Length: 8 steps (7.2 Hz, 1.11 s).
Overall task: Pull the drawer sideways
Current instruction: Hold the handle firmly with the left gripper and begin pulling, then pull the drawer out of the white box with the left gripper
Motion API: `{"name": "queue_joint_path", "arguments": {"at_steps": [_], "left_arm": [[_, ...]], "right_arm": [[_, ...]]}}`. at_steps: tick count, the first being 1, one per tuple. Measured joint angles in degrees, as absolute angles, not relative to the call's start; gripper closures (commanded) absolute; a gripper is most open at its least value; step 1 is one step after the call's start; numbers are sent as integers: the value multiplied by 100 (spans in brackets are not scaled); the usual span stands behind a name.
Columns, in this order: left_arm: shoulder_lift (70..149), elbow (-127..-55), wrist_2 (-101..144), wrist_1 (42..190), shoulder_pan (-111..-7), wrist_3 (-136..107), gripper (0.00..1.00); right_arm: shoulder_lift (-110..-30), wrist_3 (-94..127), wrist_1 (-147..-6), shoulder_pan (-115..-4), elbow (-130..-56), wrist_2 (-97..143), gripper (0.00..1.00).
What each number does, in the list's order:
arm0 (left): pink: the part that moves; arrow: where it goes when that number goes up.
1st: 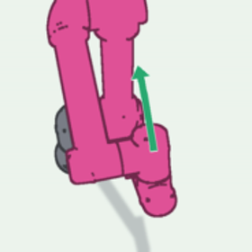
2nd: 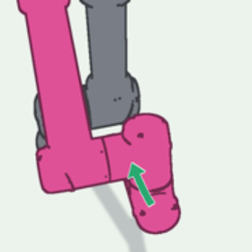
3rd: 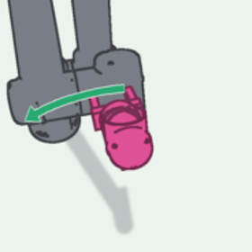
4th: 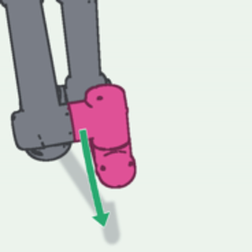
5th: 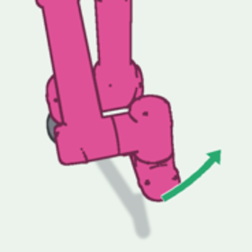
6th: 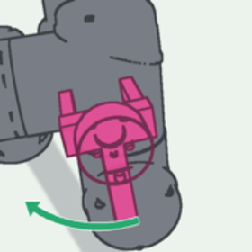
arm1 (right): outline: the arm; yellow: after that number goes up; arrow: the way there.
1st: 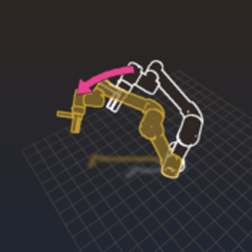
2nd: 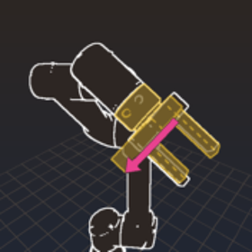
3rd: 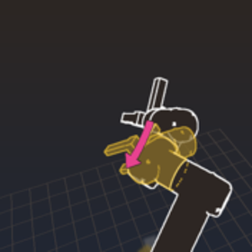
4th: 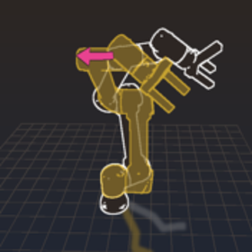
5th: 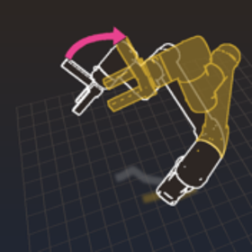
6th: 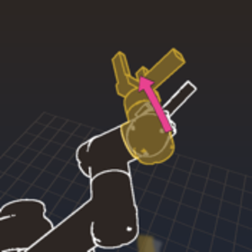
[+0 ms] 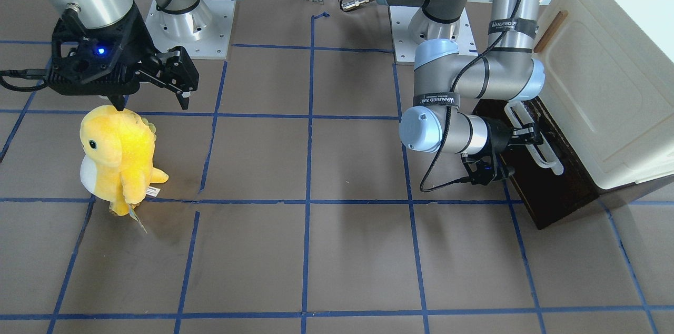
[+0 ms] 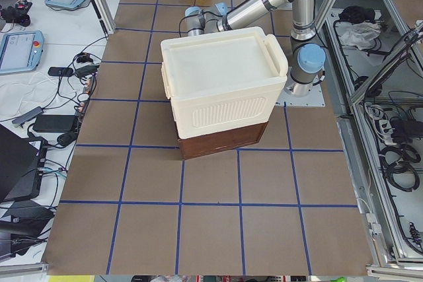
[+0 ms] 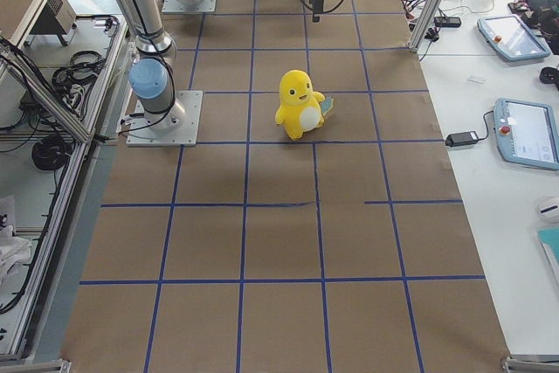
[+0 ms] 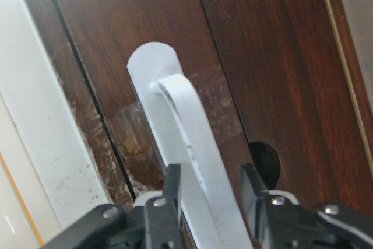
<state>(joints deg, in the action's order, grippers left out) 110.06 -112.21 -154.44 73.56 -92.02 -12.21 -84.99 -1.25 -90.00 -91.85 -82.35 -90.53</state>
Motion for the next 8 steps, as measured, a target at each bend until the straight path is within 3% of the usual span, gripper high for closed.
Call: {"name": "queue_joint_path", "arguments": {"at_steps": [1, 8], "left_arm": [[11007, -11220, -15440, 7357, -9202, -1221, 66], [11035, -11177, -15409, 7314, -9259, -1212, 69]], "right_arm": [[-8499, -124, -9000, -9184, -8235, -9053, 0], [-8499, -123, -9000, -9184, -8235, -9053, 0]]}}
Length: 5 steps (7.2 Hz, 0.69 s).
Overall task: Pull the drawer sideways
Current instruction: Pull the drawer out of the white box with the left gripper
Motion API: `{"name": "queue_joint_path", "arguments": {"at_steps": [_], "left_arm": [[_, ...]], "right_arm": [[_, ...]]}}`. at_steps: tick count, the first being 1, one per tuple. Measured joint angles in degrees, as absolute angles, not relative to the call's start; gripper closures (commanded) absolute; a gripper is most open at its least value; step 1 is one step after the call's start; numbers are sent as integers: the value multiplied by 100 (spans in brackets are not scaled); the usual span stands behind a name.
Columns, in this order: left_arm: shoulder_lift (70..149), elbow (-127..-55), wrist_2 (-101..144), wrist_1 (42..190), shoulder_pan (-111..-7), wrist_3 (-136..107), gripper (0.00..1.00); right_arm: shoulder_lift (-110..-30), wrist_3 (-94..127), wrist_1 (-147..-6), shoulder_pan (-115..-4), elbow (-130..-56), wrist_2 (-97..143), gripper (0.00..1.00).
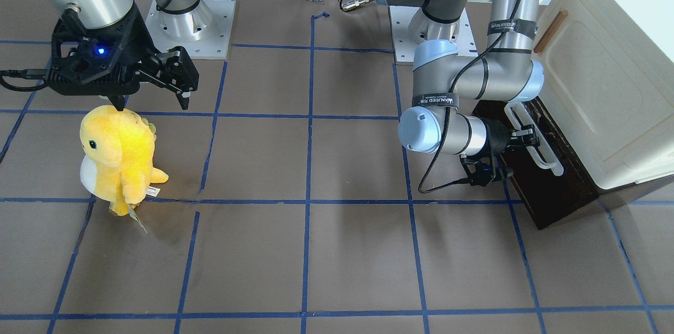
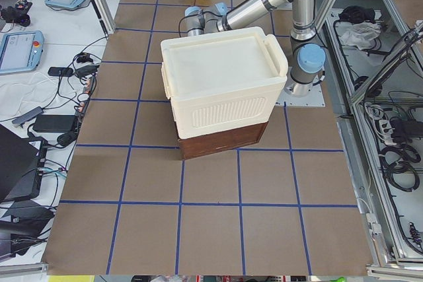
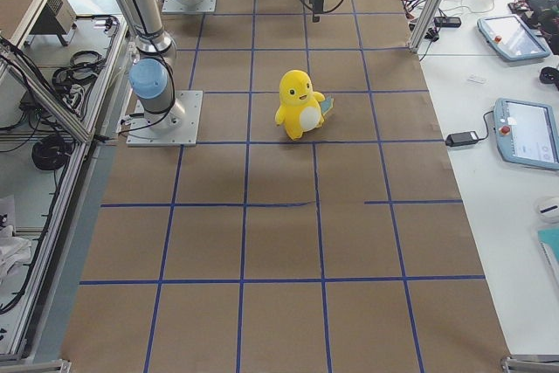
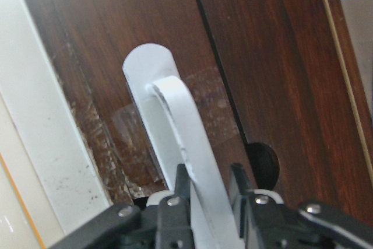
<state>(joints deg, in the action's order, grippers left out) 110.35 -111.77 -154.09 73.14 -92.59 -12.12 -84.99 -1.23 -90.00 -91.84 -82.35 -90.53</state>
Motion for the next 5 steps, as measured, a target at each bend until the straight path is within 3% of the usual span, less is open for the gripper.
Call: {"name": "queue_joint_path", "arguments": {"at_steps": [5], "left_arm": [[11034, -11026, -15251, 7339, -9552, -1195, 69]], "right_arm": [[-8499, -123, -9000, -9184, -8235, -9053, 0]]}}
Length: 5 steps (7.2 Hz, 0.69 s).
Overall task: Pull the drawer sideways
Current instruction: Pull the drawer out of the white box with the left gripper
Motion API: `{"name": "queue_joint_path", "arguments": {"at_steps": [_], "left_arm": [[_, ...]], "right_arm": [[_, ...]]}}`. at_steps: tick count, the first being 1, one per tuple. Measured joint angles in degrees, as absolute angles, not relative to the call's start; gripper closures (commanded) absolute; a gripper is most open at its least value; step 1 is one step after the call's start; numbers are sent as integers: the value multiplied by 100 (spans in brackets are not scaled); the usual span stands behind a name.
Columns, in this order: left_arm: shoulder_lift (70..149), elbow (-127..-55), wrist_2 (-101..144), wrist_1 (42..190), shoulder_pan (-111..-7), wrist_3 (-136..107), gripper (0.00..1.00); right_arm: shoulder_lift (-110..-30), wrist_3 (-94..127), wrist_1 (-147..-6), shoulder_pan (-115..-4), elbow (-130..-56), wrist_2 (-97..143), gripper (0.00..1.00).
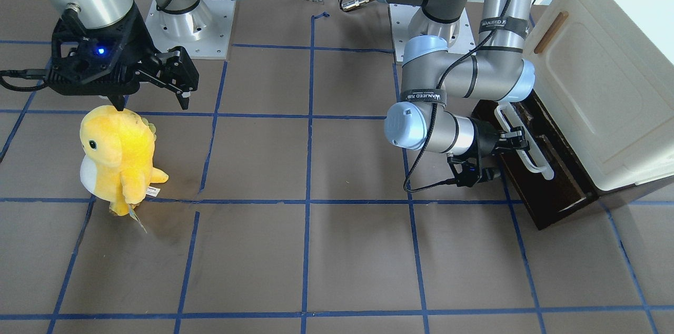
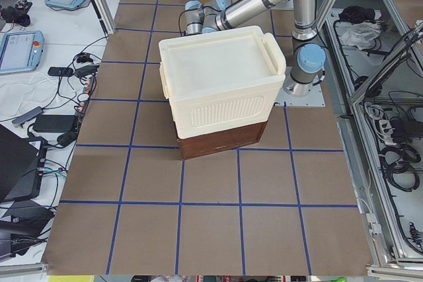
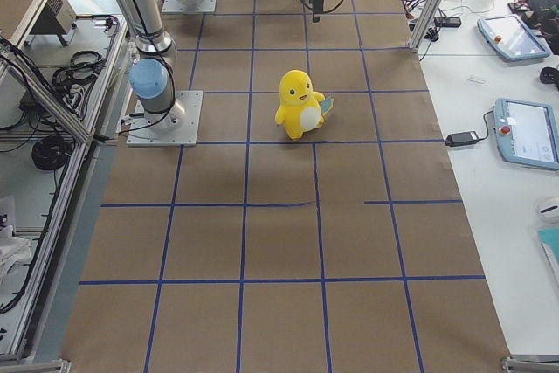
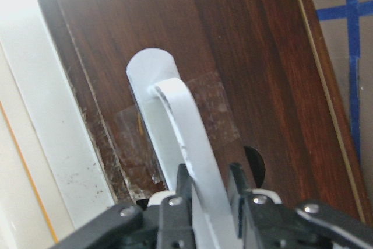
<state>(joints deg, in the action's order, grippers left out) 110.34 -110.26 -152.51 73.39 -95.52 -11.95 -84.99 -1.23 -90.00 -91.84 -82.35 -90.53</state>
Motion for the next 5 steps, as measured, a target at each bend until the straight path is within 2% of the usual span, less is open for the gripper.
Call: {"name": "queue_joint_path", "arguments": {"at_steps": [5], "left_arm": [[10993, -10932, -14982, 7355, -10008, -1179, 69]], "right_arm": [[-8499, -123, -9000, -9185, -8235, -9053, 0]]}}
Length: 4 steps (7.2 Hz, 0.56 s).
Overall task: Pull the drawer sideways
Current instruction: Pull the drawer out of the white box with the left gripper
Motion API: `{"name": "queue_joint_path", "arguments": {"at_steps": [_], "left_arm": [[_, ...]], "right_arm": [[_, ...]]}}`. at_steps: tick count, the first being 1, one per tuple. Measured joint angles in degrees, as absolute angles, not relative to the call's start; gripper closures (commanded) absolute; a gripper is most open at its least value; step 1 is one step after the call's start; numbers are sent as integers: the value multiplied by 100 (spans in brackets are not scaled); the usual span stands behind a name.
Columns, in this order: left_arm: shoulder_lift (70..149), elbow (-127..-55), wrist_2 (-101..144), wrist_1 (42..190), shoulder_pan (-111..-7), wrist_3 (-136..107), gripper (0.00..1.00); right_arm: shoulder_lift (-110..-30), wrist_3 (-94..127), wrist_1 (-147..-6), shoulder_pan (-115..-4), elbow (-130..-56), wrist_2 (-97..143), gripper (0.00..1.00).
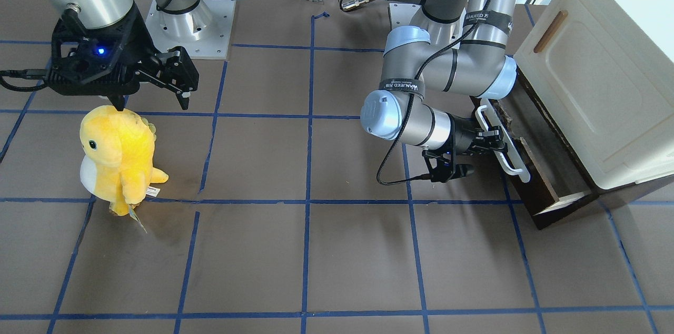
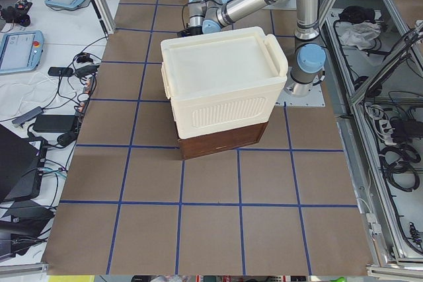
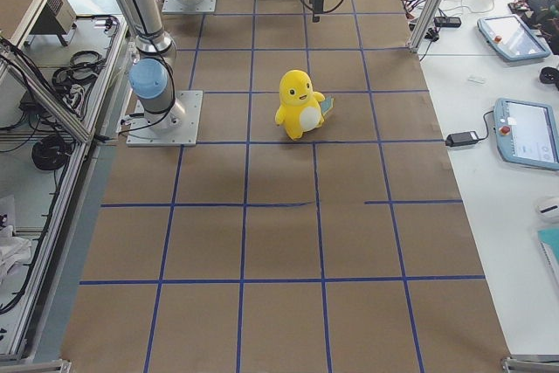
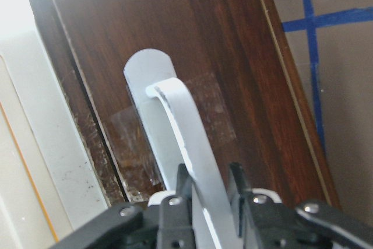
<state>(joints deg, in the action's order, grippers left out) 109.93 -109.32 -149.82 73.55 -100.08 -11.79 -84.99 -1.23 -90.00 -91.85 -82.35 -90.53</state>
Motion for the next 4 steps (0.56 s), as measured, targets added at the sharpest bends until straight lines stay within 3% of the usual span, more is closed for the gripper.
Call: {"name": "queue_joint_path", "arguments": {"at_steps": [4], "left_arm": [[11017, -10829, -14918, 7381, -10133, -1169, 69]], "right_arm": [[-8499, -123, -9000, -9184, -8235, -9053, 0]]}}
